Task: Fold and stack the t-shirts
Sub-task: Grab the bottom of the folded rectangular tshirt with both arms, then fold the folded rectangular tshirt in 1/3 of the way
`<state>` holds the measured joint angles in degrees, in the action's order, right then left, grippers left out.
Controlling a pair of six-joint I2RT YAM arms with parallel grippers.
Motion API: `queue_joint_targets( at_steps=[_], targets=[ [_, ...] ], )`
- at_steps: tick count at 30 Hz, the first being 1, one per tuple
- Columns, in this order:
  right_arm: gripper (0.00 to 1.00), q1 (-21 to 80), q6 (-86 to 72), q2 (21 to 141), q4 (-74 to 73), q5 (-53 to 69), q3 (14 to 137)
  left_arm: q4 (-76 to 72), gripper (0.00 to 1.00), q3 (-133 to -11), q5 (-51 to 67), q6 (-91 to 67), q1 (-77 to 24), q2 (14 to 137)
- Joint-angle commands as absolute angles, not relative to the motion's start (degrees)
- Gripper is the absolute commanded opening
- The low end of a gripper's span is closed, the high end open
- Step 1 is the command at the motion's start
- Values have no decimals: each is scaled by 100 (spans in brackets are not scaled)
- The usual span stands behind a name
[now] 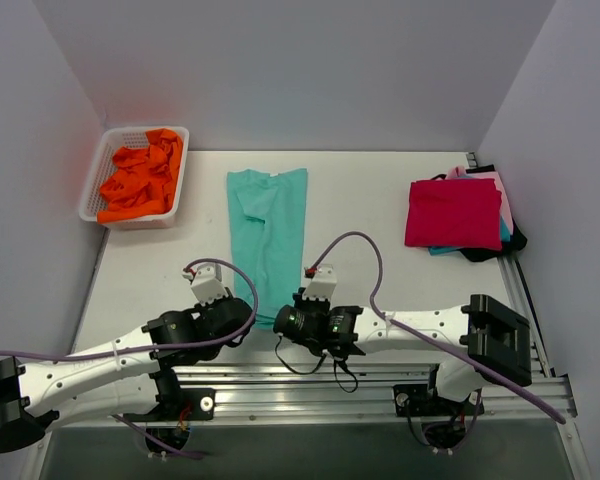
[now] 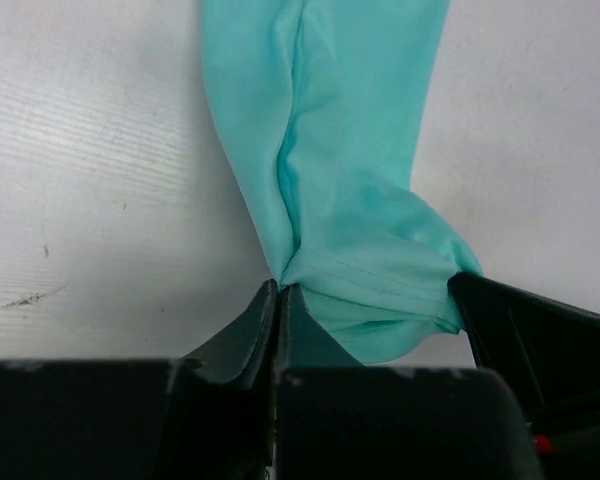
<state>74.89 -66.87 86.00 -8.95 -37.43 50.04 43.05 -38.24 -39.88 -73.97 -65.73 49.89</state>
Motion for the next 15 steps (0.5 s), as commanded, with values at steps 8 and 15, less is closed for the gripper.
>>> queue_joint_targets(
  at_steps=[8, 15],
  targets=[
    [0, 6435, -5152, 8709, -1205, -4070, 6090, 3772, 2, -4675, -4202, -6146, -5732, 5589],
    [0, 5845, -4659, 9351, -1116, -3832, 6899, 2612, 2, -4992, -3815, -5301, -4571, 6335]
  ],
)
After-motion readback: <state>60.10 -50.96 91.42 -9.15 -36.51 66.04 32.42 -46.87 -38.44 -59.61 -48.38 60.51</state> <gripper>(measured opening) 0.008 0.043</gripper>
